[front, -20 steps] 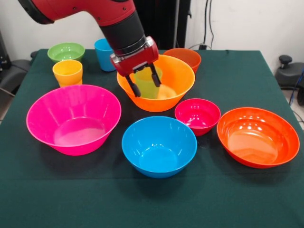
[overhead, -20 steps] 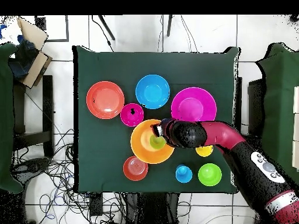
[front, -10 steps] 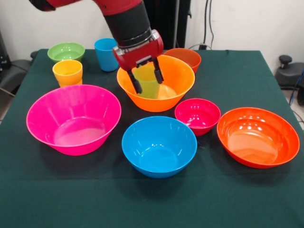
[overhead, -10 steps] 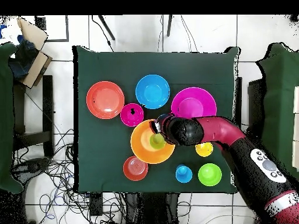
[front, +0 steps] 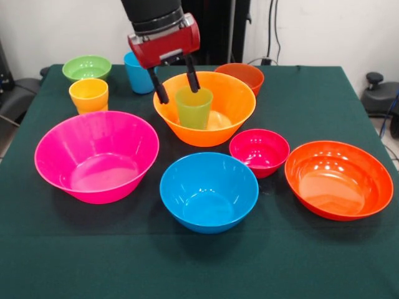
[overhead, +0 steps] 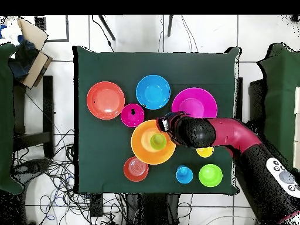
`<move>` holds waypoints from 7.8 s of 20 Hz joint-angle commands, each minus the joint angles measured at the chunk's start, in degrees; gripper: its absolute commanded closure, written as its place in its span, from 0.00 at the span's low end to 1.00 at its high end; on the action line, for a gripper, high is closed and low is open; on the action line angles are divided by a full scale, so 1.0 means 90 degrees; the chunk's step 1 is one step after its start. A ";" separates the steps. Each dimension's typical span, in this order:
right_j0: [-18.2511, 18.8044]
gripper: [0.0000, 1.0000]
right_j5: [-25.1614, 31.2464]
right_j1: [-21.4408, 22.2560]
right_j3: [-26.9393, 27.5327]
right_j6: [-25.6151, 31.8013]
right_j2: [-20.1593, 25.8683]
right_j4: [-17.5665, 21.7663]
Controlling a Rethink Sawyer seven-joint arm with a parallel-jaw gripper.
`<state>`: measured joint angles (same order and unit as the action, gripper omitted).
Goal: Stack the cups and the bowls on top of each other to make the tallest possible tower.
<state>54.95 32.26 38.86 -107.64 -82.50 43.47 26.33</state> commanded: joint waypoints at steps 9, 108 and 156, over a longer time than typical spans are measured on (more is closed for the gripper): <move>-0.0009 0.00 0.1719 -0.0412 0.1182 0.1394 0.0285 -0.0058; 0.0202 0.00 0.1938 -0.1609 0.1673 0.0966 0.0621 0.0297; -0.0060 0.00 0.0835 -0.2394 0.2223 0.0737 0.0094 0.1293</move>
<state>57.00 42.12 17.87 -87.96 -82.50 47.13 32.57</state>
